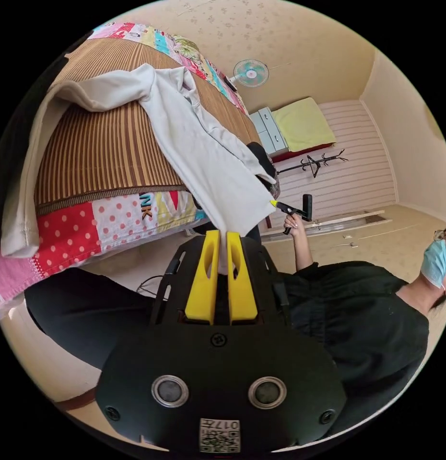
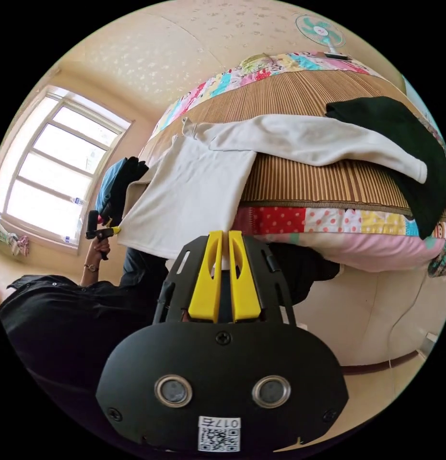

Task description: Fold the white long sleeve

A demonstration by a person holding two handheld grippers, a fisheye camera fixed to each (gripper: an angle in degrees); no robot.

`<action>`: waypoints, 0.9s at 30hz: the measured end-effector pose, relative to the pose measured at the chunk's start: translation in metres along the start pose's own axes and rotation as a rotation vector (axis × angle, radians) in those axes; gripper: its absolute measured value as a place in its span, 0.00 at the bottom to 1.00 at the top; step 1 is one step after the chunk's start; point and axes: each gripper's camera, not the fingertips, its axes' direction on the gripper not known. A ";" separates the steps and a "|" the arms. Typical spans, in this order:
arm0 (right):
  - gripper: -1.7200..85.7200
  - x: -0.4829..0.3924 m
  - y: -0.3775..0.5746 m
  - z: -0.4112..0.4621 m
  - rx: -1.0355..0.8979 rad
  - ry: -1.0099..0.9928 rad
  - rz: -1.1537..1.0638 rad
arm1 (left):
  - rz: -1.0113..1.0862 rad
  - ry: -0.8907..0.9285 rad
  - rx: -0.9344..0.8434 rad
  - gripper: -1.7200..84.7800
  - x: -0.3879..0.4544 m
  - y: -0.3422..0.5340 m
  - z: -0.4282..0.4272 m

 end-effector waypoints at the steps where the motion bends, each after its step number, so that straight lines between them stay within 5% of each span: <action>1: 0.06 -0.007 0.012 -0.013 -0.005 -0.007 -0.024 | 0.006 -0.004 -0.038 0.06 0.001 0.008 -0.004; 5: 0.07 -0.015 0.038 -0.019 -0.092 0.112 -0.007 | -0.077 -0.103 0.003 0.09 -0.010 0.034 -0.025; 9: 0.10 -0.016 0.033 -0.012 0.027 0.230 0.070 | -0.114 -0.099 0.143 0.09 -0.019 0.047 -0.047; 18: 0.12 -0.067 -0.110 0.143 0.070 -0.272 -0.056 | -0.044 -0.043 0.109 0.09 0.003 0.029 -0.015; 23: 0.10 -0.077 -0.189 0.232 -0.032 0.004 -0.068 | -0.086 0.000 0.087 0.09 -0.004 0.031 0.000; 27: 0.08 -0.051 -0.249 0.224 -0.132 0.031 -0.119 | -0.123 -0.010 0.114 0.09 -0.018 0.040 -0.011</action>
